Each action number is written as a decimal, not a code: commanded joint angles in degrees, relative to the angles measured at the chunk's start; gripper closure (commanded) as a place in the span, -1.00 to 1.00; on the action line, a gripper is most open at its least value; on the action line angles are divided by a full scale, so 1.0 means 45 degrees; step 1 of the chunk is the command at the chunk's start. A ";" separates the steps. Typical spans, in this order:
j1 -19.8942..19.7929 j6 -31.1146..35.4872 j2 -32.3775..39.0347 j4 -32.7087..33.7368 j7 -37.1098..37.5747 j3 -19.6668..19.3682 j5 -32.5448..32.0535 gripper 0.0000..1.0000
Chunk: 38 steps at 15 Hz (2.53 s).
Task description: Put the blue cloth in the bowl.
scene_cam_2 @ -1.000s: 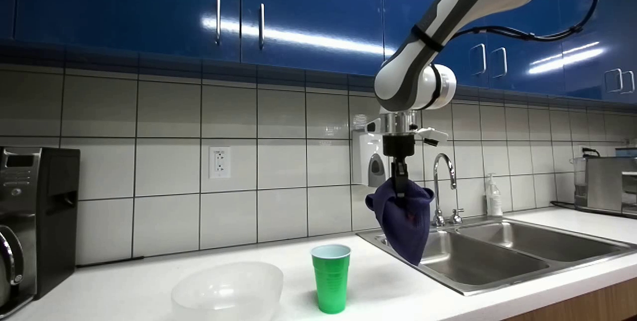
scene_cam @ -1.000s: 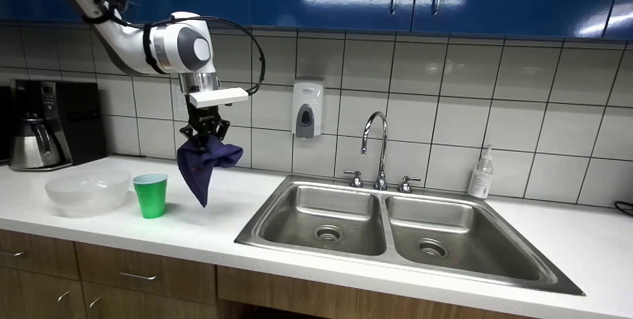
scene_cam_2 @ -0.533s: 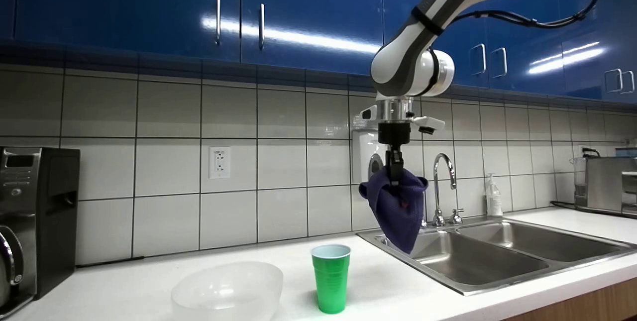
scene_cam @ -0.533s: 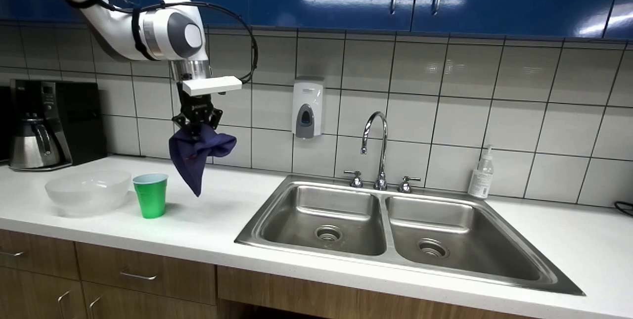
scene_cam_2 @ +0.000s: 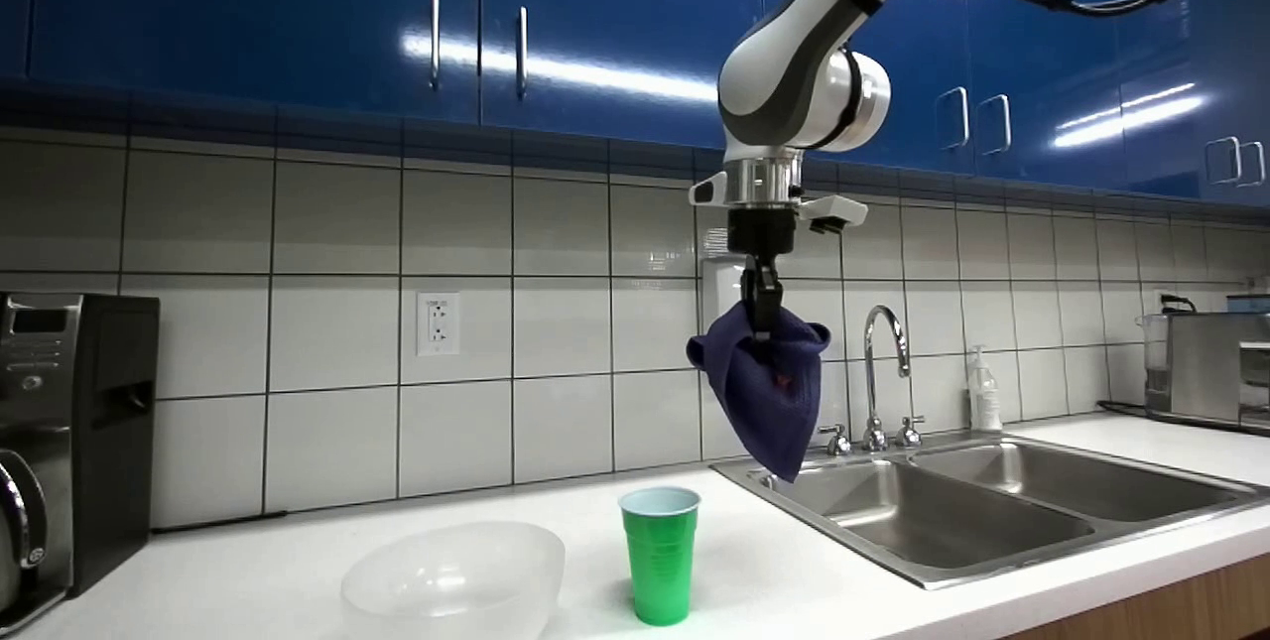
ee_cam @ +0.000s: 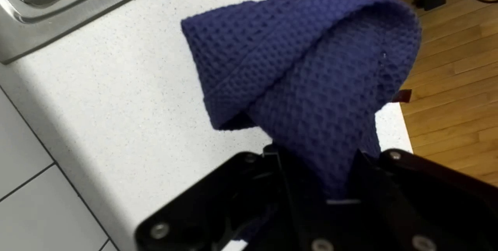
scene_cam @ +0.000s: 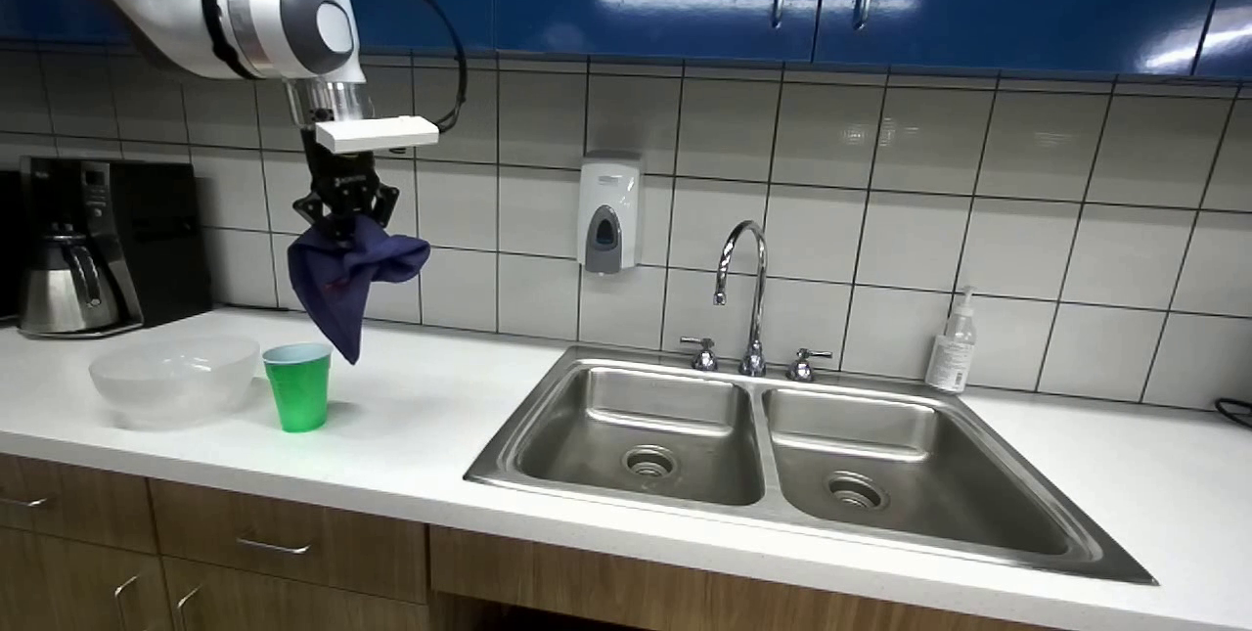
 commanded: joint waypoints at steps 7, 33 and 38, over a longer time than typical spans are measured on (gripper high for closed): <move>0.0994 -0.1572 0.0189 0.1118 -0.0372 0.0756 0.0409 0.93; 0.2788 -0.3293 0.6538 0.7464 -0.0085 0.3053 0.1101 0.93; 0.2848 -0.3760 0.8071 0.9317 -0.0296 0.2967 0.0915 0.93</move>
